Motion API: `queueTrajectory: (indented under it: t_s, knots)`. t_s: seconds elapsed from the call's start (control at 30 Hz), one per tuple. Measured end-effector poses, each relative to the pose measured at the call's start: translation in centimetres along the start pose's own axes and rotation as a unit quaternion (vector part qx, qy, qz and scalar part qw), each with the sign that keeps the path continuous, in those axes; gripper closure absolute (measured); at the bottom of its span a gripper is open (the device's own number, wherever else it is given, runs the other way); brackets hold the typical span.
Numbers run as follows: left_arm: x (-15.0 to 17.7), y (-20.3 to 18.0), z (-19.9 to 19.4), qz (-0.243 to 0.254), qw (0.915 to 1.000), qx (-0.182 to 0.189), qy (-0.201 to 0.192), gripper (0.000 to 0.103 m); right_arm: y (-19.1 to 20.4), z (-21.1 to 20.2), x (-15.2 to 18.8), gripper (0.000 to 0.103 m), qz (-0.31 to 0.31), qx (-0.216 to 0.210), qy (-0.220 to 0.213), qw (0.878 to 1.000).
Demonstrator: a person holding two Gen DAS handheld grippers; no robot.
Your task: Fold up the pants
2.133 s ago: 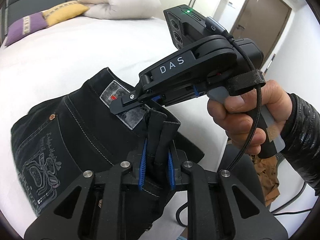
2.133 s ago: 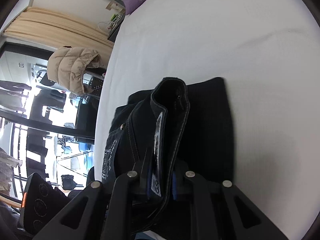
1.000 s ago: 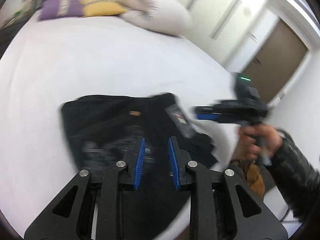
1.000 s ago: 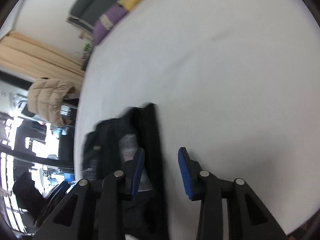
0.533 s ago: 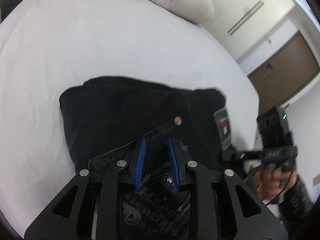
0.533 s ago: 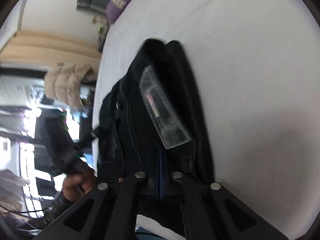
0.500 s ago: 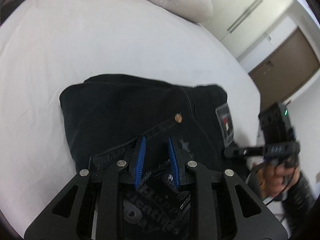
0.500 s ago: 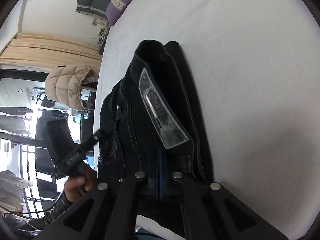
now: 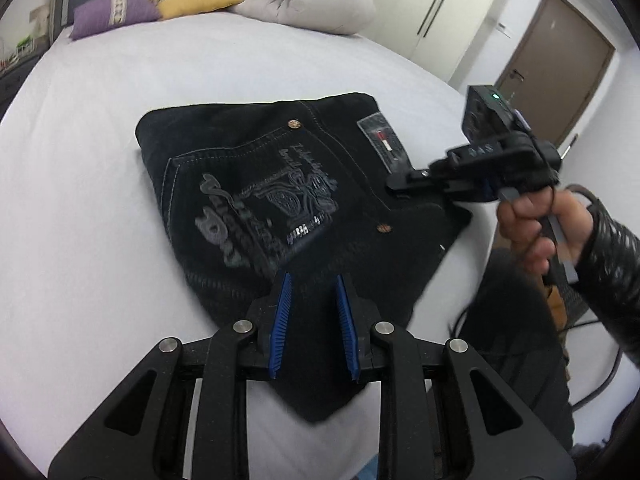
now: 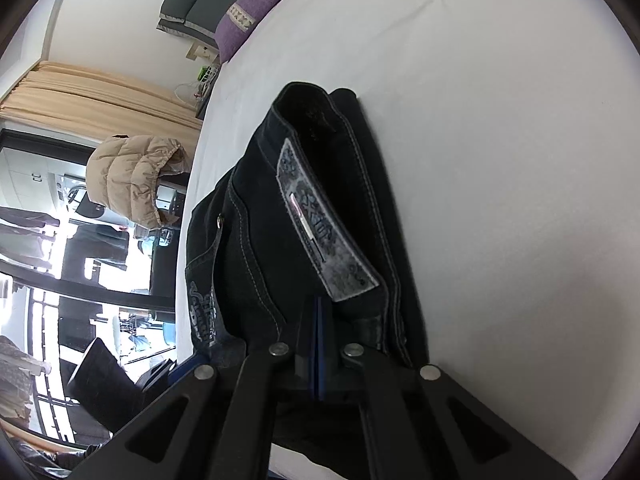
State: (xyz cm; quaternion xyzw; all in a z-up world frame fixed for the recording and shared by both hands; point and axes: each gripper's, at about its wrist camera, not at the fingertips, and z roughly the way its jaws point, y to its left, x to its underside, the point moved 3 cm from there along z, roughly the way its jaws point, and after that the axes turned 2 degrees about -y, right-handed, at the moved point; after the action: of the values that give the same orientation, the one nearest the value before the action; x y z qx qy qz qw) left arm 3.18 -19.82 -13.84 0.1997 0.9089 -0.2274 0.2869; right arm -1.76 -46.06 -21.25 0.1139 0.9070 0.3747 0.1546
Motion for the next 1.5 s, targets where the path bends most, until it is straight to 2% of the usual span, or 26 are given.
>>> queueTrajectory:
  t_s: [0.1,0.3,0.33,0.37,0.4,0.43,0.47,0.53,0.57,0.6,0.67,0.77,0.8,0.83,0.93,1.03,1.07,1.13,1.17,1.2,1.27,1.33,1.4,1.47,1.5]
  knots:
    - [0.6,-0.2,-0.5,0.004,1.0000,-0.008,-0.003,0.081,0.1,-0.2,0.2,0.103,0.000,0.002,-0.008,1.000]
    - [0.8,0.0,1.8,-0.010,0.9999,-0.002,-0.001,0.081,0.6,-1.3,0.9,0.103,0.006,0.002,-0.025,1.000]
    - [0.5,0.1,1.5,-0.014,0.9999,0.001,0.000,0.081,1.0,-1.9,0.9,0.097,0.004,0.007,-0.027,1.000]
    - [0.2,0.2,0.8,-0.021,0.9998,0.005,-0.001,0.080,1.4,-2.7,1.0,0.076,0.003,0.007,-0.035,0.999]
    - [-0.3,0.5,-0.2,-0.031,0.9995,0.005,-0.010,0.080,2.0,-4.1,0.9,0.062,0.000,-0.002,-0.055,0.998]
    - [-0.7,0.9,-1.0,-0.039,0.9989,0.001,-0.025,0.080,2.3,-5.2,0.8,0.040,-0.003,-0.006,-0.074,0.997]
    - [-1.4,1.9,-2.4,-0.055,0.9972,-0.006,-0.051,0.078,2.6,-6.9,0.6,0.031,-0.008,-0.010,-0.101,0.995]
    - [-2.1,3.6,-3.5,-0.084,0.9938,-0.014,-0.072,0.042,2.6,-8.0,-0.2,0.030,-0.015,-0.007,-0.110,0.994]
    - [-2.5,4.9,-3.5,-0.104,0.9914,-0.024,-0.076,0.009,2.3,-8.1,-0.7,0.030,-0.013,-0.002,-0.102,0.995]
    - [-2.5,5.7,-3.2,-0.115,0.9901,-0.028,-0.075,0.007,1.7,-7.8,-1.3,0.030,-0.006,0.006,-0.090,0.996]
    - [-2.5,7.1,-1.8,-0.139,0.9890,-0.024,-0.046,0.007,0.9,-6.9,-2.1,0.031,0.004,0.017,-0.065,0.998]
    - [-2.3,7.9,0.5,-0.171,0.9851,0.017,0.003,0.007,-0.3,-4.6,-2.8,0.038,0.013,0.014,-0.028,0.999]
    - [-2.3,8.0,1.2,-0.178,0.9836,0.029,0.011,0.008,-0.6,-3.6,-2.8,0.040,0.017,0.015,-0.008,1.000]
    - [-2.3,8.0,1.8,-0.184,0.9817,0.044,0.017,0.008,-0.8,-2.9,-2.7,0.047,0.017,0.016,0.002,1.000]
    - [-2.7,8.1,3.7,-0.208,0.9737,0.083,0.042,0.011,-0.9,-1.7,-3.1,0.050,0.017,0.008,0.014,1.000]
    - [-3.1,9.1,4.9,-0.241,0.9614,0.123,0.049,0.018,-1.1,-1.3,-3.5,0.054,0.023,-0.008,0.024,0.999]
    - [-3.2,9.8,5.3,-0.257,0.9552,0.137,0.052,0.022,-1.6,-1.1,-3.6,0.059,0.030,-0.017,0.029,0.999]
    - [-3.2,10.5,5.5,-0.274,0.9487,0.148,0.054,0.037,-2.2,-1.0,-3.6,0.065,0.043,-0.030,0.033,0.998]
    - [-3.1,11.0,5.7,-0.281,0.9460,0.151,0.057,0.051,-2.4,-0.8,-3.6,0.069,0.048,-0.036,0.035,0.998]
    - [-3.1,11.3,5.9,-0.286,0.9443,0.151,0.062,0.061,-2.3,-0.7,-3.5,0.070,0.046,-0.036,0.036,0.998]
    - [-2.8,11.8,5.9,-0.291,0.9414,0.158,0.064,0.067,-1.8,-0.5,-3.2,0.072,0.036,-0.031,0.035,0.998]
    - [-2.7,11.9,5.8,-0.289,0.9420,0.159,0.063,0.073,-1.0,-0.6,-3.0,0.076,0.021,-0.020,0.028,0.999]
    - [-3.0,12.2,5.5,-0.297,0.9386,0.165,0.056,0.084,0.3,-1.2,-3.0,0.080,0.006,-0.019,0.014,1.000]
    - [-3.6,12.1,4.6,-0.304,0.9348,0.179,0.042,0.085,2.0,-1.8,-3.1,0.082,-0.008,-0.029,-0.001,1.000]
    - [-4.1,12.2,4.0,-0.299,0.9365,0.179,0.037,0.085,3.2,-2.1,-3.1,0.082,-0.019,-0.030,-0.007,0.999]
